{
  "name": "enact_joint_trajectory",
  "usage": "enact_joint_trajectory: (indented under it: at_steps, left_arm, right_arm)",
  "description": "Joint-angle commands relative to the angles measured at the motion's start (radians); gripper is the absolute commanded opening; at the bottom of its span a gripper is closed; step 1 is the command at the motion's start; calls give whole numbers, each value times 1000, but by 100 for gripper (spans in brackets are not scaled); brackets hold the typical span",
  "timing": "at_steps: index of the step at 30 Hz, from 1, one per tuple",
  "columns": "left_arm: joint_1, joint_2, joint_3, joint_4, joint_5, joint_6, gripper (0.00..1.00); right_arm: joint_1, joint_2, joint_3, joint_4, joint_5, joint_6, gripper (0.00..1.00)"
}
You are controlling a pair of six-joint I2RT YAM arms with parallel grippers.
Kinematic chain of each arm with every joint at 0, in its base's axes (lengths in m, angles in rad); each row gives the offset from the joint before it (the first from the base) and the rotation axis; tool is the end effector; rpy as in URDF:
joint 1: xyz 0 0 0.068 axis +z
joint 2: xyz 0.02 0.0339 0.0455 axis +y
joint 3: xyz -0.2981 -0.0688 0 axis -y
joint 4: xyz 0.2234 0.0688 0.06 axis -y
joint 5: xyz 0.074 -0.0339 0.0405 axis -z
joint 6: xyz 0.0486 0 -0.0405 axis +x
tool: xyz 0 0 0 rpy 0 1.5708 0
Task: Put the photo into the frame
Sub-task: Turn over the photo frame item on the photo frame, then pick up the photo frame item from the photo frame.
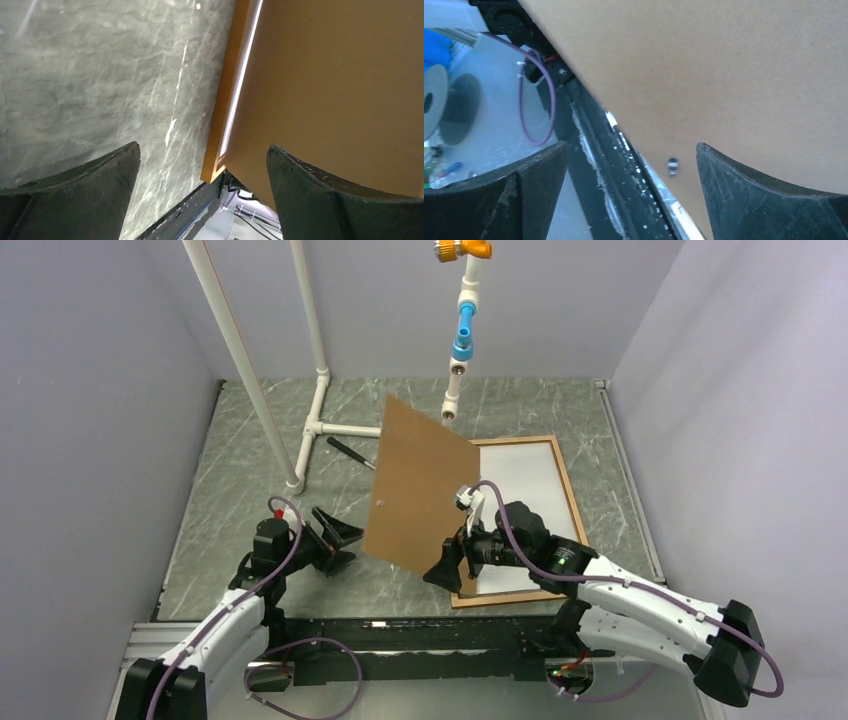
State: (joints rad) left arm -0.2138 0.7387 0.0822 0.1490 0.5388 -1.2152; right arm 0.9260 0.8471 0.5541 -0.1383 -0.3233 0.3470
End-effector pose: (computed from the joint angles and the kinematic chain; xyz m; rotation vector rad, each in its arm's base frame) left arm 0.1064 -0.0486 0.1692 -0.7762 2.1964 -1.3657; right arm 0.0856 0.1395 0.2796 -0.8310 2.0012 1.1033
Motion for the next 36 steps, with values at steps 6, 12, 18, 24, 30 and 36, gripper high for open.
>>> enact_joint_trajectory:
  at_steps: [6, 12, 18, 24, 30, 36]
  left_arm:
    - [-1, 108, 14, 274, 69, 34, 99]
    - [-2, 184, 53, 341, 126, 64, 99]
    - [-3, 205, 134, 101, 22, 221, 100]
    - [-2, 318, 195, 71, 2, 322, 99]
    - [-5, 552, 260, 186, 86, 345, 98]
    - [-31, 793, 295, 441, 201, 281, 92]
  right_arm:
    - [-6, -79, -6, 20, -53, 141, 100]
    - [-8, -97, 5, -80, 166, 190, 100]
    - [-57, -24, 48, -221, 316, 279, 100]
    - [-290, 61, 8, -241, 149, 297, 100]
    - [-472, 130, -38, -204, 44, 277, 100]
    - [-532, 234, -83, -123, -10, 288, 100]
